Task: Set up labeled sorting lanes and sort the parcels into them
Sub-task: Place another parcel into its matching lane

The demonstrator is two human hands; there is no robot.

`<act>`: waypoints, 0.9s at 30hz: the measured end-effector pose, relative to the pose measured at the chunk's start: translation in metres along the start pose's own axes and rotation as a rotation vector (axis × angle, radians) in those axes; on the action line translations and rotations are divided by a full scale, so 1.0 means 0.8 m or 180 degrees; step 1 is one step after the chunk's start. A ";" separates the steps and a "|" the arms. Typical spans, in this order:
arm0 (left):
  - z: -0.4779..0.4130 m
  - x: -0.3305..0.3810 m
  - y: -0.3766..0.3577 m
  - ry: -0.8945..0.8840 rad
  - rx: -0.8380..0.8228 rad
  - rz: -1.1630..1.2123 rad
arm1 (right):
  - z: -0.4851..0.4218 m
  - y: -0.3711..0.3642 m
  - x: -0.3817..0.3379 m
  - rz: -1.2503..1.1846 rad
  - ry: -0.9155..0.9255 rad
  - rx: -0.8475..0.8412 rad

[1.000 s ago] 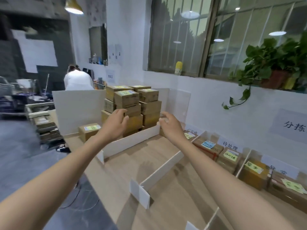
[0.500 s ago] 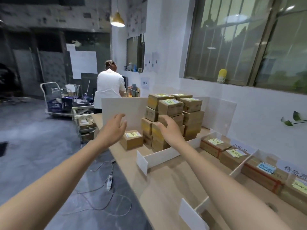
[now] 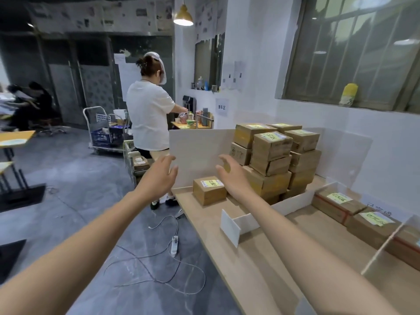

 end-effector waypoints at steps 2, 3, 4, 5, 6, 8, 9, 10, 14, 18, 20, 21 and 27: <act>-0.013 -0.018 -0.003 0.0045 0.0010 -0.0011 | -0.019 -0.011 0.001 -0.0050 -0.0007 0.0038; -0.020 -0.027 -0.006 0.0067 0.0018 -0.0009 | -0.030 -0.016 0.001 -0.0061 -0.0007 0.0072; -0.028 -0.035 -0.009 0.0089 0.0019 -0.0010 | -0.041 -0.021 0.003 -0.0072 -0.0016 0.0097; -0.036 -0.042 -0.013 0.0100 0.0017 -0.0020 | -0.052 -0.027 0.004 -0.0086 -0.0024 0.0106; -0.046 -0.049 -0.018 0.0109 0.0007 -0.0034 | -0.066 -0.032 0.007 -0.0095 -0.0028 0.0108; -0.069 -0.061 -0.026 0.0138 -0.0021 -0.0029 | -0.094 -0.042 0.013 -0.0069 -0.0029 0.0108; -0.083 -0.066 -0.029 0.0152 -0.0025 -0.0020 | -0.110 -0.047 0.016 -0.0045 -0.0007 0.0107; -0.099 -0.072 -0.032 0.0159 -0.0026 -0.0005 | -0.127 -0.051 0.019 -0.0021 0.0015 0.0109; -0.162 -0.085 -0.046 0.0138 0.0041 0.0135 | -0.193 -0.060 0.034 -0.0010 0.0041 0.0119; -0.215 -0.095 -0.070 0.0181 -0.0020 0.0127 | -0.253 -0.067 0.050 0.0015 0.0075 0.0128; -0.241 -0.100 -0.081 0.0149 -0.0040 0.0060 | -0.277 -0.072 0.060 0.0019 0.0077 0.0125; -0.254 -0.103 -0.087 0.0135 -0.0060 0.0039 | -0.286 -0.074 0.065 0.0014 0.0073 0.0125; -0.314 -0.117 -0.128 0.0049 -0.0195 0.0121 | -0.323 -0.082 0.099 0.0024 -0.0112 0.0144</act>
Point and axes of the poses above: each hand's wrist, its own z-axis away from the middle knuckle, its own y-axis out of the back of the hand, x = y × z, the point moved 4 cm from there along -z, towards the middle knuckle, and after that the axes turned 15 degrees about z, right-handed, at the moved point
